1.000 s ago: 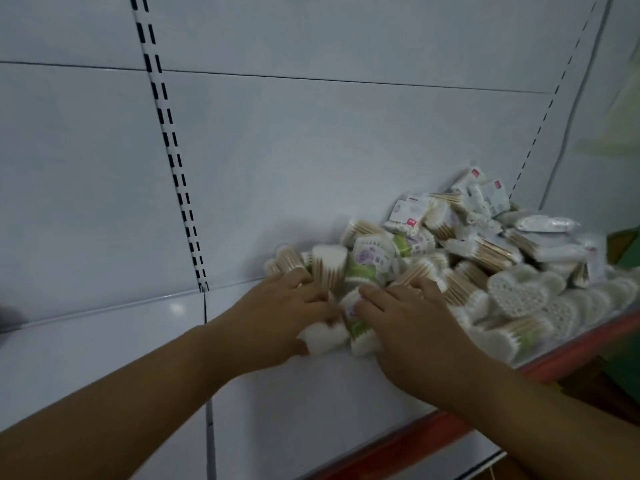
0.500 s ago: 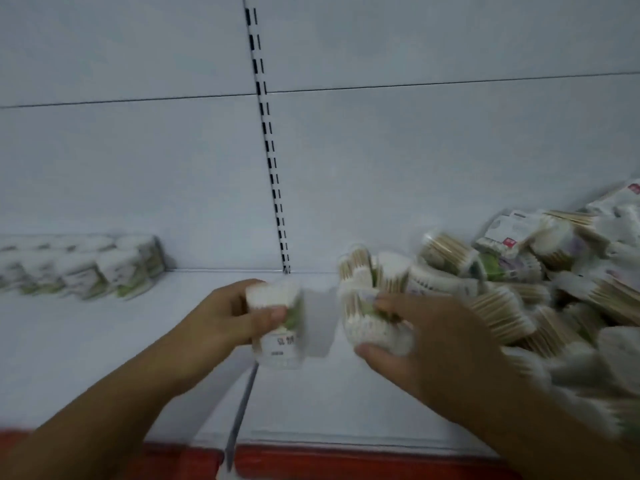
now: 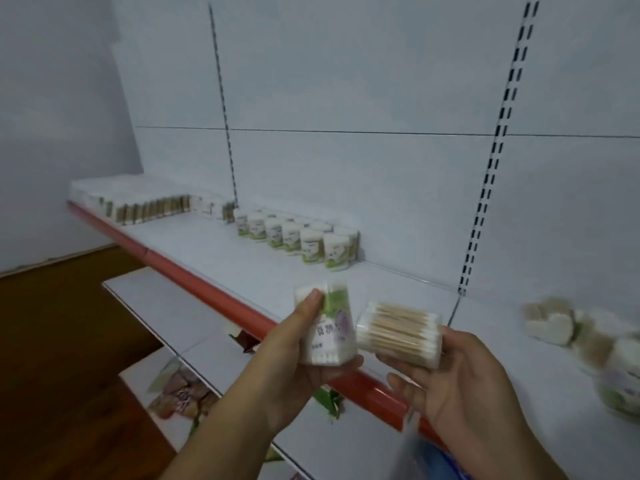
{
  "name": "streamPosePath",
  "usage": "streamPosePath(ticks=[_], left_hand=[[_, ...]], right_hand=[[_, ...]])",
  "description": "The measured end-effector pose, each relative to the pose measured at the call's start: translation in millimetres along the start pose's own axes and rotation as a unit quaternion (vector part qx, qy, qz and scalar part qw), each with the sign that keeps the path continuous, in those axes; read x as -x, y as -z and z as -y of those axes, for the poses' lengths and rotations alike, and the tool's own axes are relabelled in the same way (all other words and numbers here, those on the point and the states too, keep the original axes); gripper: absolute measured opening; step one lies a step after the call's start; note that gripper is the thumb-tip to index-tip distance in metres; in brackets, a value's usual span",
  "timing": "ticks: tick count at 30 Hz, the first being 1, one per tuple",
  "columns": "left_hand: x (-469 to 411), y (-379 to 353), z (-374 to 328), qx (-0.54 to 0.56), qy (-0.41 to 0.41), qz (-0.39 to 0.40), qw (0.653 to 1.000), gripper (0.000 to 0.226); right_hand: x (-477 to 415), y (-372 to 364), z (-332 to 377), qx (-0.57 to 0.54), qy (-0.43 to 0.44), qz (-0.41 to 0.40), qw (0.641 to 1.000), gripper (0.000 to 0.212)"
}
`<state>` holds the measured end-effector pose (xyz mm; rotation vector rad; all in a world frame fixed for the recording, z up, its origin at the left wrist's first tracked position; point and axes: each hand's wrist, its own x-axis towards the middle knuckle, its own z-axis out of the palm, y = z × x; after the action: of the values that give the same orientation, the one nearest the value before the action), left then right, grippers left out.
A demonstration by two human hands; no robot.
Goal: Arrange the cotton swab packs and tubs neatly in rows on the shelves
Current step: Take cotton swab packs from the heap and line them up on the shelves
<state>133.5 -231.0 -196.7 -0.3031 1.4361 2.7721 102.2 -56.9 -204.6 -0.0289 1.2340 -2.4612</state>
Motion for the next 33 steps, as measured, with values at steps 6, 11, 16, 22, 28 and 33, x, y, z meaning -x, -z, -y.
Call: streamPosePath(ticks=[6, 11, 16, 22, 28, 33], left_hand=[[18.7, 114.9, -71.3, -0.118, -0.019, 0.057, 0.991, 0.058], [16.4, 194.7, -128.6, -0.186, -0.037, 0.014, 0.982, 0.059], [-14.0, 246.4, -161.8, -0.139, -0.067, -0.032, 0.988, 0.039], [-88.5, 287.2, -197.4, -0.18, -0.098, -0.055, 0.977, 0.037], [-167.0, 319.3, -252.6, -0.259, -0.178, -0.061, 0.947, 0.027], [-224.3, 334.6, -277.7, -0.26, -0.193, -0.028, 0.946, 0.012]], right_hand=[[-26.0, -92.6, -73.6, 0.002, -0.011, 0.041, 0.999, 0.062], [-52.8, -152.9, -118.9, 0.0, -0.001, 0.027, 1.0, 0.032], [-90.1, -197.2, -141.0, 0.032, 0.021, -0.021, 0.999, 0.039], [-166.7, -222.9, -130.2, 0.092, 0.097, -0.042, 0.99, 0.053], [-257.8, -247.1, -116.8, 0.148, 0.098, -0.063, 0.982, 0.067], [-308.3, -262.8, -116.4, 0.211, 0.09, -0.087, 0.97, 0.06]])
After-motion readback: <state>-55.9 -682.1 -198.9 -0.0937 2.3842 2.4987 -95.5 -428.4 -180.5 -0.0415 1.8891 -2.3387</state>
